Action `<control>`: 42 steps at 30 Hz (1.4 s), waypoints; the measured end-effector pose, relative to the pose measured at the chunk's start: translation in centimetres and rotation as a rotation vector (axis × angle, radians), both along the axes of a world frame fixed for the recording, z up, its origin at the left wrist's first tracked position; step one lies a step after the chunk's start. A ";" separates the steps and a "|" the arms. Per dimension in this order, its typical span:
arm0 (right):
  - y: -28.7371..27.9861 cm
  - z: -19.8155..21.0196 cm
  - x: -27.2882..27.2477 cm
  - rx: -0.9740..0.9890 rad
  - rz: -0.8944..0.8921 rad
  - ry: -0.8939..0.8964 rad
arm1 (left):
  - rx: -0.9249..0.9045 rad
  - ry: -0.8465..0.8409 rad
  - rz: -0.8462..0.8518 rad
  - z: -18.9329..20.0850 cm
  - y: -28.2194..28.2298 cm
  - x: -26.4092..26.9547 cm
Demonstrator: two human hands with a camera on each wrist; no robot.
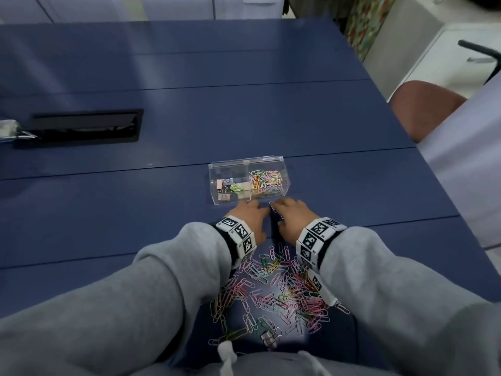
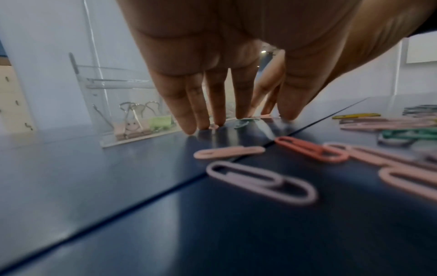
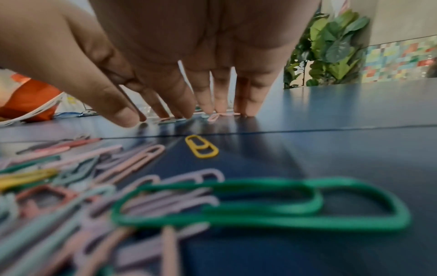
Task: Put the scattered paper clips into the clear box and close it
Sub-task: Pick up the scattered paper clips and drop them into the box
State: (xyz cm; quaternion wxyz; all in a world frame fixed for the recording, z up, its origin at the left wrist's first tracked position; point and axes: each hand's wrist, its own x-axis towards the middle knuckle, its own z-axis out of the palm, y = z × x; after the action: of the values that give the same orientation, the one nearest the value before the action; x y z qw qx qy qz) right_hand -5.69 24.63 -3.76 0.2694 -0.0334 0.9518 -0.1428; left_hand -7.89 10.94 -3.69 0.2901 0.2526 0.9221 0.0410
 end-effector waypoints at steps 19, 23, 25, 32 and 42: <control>-1.7 1.1 6.8 0.051 0.308 -0.047 | -0.035 -0.049 -0.125 -0.2 -3.8 7.7; -2.1 1.2 6.8 0.009 0.260 -0.033 | 0.013 -0.041 -0.063 -0.1 -3.3 7.5; -2.3 1.2 6.7 -0.003 0.261 -0.016 | 0.034 -0.049 -0.021 0.2 -3.2 7.3; -2.3 0.9 6.2 -0.025 0.209 -0.008 | 0.063 -0.099 0.052 0.9 -2.4 6.8; 0.4 2.6 4.6 -0.315 -0.219 0.030 | 0.303 -0.149 0.363 0.7 -5.4 5.4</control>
State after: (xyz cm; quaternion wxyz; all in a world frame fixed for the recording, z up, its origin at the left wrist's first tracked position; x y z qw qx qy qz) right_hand -1.14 24.99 -1.19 0.2295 0.0266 0.9194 -0.3182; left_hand -2.47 5.51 -3.02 0.3039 0.1196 0.9119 0.2485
